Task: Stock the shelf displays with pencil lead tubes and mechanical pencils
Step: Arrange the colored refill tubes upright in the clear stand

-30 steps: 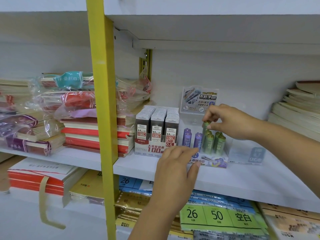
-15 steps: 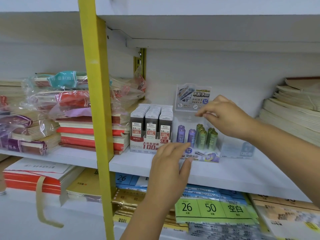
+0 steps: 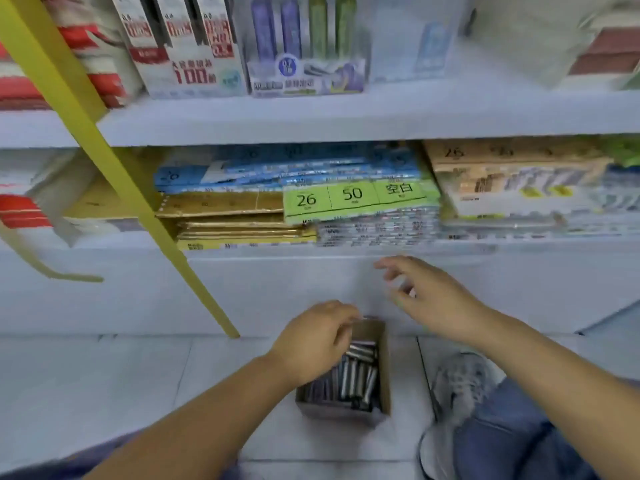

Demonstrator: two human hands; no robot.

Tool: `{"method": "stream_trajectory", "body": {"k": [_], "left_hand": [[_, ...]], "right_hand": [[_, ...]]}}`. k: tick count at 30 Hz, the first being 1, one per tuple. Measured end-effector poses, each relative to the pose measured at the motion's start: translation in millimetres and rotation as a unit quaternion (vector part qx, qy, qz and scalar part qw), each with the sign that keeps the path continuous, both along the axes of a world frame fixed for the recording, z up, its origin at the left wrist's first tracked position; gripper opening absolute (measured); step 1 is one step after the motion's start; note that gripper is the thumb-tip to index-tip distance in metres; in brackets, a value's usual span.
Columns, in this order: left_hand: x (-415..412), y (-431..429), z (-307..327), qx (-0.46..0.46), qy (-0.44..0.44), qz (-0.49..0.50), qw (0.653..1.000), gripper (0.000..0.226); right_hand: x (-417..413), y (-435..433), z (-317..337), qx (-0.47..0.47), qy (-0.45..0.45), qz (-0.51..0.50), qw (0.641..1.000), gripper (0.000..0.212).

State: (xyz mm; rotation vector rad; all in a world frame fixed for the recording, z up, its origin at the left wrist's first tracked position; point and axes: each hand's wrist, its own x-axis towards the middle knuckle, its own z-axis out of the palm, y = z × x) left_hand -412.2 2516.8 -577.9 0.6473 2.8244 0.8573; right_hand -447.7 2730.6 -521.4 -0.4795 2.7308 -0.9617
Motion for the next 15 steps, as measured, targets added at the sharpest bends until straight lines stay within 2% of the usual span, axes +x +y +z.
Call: {"method": "stream_trajectory", "body": {"k": [3, 7, 10, 15], "left_hand": [[11.5, 11.3, -71.7, -0.007, -0.141, 0.029, 0.99, 0.037], [11.7, 22.2, -137.1, 0.013, -0.298, 0.11, 0.948, 0.057], [4.3, 26.7, -165.0, 0.032, -0.368, 0.129, 0.92, 0.073], [-8.1, 32.6, -190.8, 0.073, -0.428, 0.131, 0.891, 0.063]], "right_hand": [[20.4, 16.4, -83.1, 0.046, -0.117, -0.036, 0.991, 0.058], [40.8, 27.5, -151.3, 0.046, -0.208, -0.084, 0.973, 0.067], [48.4, 26.2, -175.7, 0.003, -0.278, -0.118, 0.953, 0.071], [47.1, 22.6, -194.8, -0.027, -0.319, -0.124, 0.939, 0.072]]}}
